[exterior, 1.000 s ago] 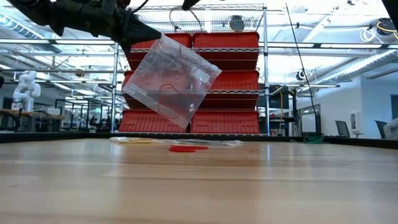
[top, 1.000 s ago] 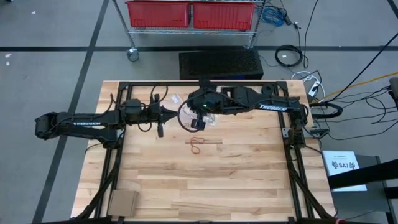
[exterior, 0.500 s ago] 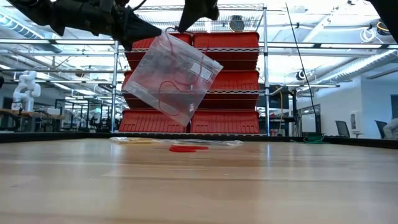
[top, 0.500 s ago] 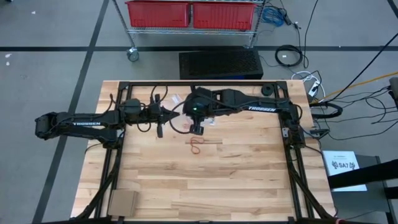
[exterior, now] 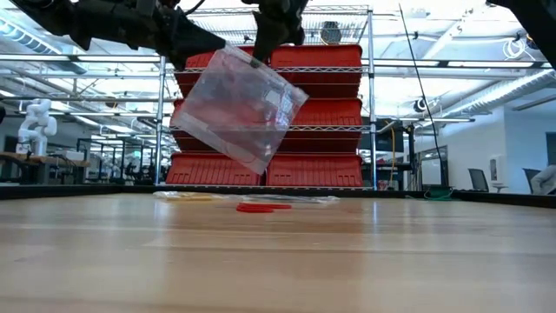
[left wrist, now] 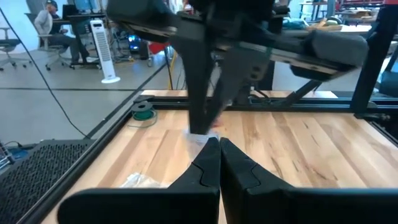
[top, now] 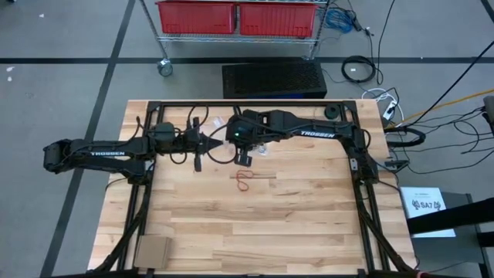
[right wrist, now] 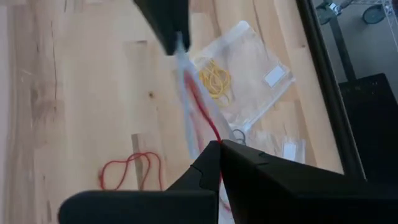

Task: Sort rubber bands
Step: Put the red rubber band into the bottom right transparent zip bag

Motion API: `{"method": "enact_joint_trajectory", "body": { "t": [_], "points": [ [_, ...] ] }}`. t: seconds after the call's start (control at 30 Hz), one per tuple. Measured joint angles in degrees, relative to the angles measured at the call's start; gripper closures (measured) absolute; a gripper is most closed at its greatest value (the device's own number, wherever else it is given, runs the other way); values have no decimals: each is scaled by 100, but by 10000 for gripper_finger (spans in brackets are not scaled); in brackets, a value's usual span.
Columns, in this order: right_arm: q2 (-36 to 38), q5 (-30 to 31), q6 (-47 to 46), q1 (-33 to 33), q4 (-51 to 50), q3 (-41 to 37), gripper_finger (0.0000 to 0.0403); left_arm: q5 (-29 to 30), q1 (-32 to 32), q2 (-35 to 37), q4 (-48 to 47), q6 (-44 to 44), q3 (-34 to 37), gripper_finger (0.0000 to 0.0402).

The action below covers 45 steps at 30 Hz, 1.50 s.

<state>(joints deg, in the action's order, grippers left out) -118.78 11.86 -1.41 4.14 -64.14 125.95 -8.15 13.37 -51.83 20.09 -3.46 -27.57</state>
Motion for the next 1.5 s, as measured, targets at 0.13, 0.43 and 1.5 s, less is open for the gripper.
{"method": "enact_joint_trajectory", "body": {
  "t": [0.13,0.43,1.5],
  "points": [
    [10,-61,100,78,2,0,403,-50,0,0,1,0,1,402],
    [-230,-1057,426,145,244,0,400,-54,0,0,42,0,1,402],
    [607,-1049,-248,-257,-1633,-481,353,414,359,0,-383,-159,0,402]
  ]
}}
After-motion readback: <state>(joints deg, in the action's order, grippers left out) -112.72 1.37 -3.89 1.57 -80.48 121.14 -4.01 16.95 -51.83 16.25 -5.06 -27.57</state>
